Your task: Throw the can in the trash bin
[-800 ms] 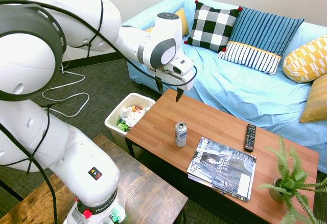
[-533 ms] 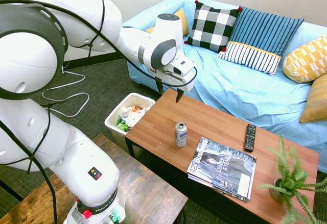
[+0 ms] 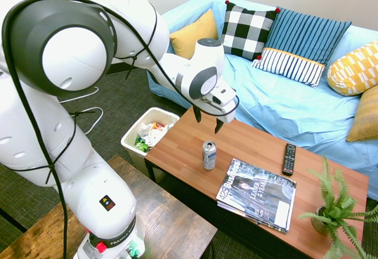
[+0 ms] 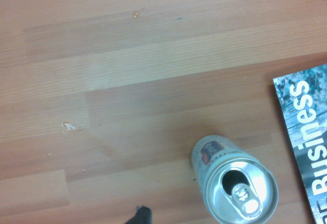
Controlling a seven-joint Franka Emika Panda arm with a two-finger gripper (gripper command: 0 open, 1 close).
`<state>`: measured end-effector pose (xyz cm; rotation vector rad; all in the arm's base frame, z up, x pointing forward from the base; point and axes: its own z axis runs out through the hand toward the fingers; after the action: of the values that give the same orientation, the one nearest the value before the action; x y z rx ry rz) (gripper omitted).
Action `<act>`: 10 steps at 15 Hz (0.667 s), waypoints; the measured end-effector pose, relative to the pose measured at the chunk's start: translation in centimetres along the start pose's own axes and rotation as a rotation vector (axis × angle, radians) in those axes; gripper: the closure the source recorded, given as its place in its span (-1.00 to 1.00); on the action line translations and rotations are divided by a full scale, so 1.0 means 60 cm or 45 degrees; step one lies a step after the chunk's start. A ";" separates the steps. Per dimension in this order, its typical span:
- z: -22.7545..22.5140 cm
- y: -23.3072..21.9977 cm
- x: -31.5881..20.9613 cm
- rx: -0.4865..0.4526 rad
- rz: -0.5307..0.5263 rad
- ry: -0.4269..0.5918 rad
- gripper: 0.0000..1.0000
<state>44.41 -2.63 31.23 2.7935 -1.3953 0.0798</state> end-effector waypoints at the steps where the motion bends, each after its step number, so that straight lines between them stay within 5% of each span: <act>1: 0.007 0.002 0.009 -0.003 0.017 -0.006 -1.00; 10: 0.113 0.021 0.026 -0.079 0.087 -0.102 -1.00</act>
<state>44.62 -4.89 24.51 2.7273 -1.4827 -0.0739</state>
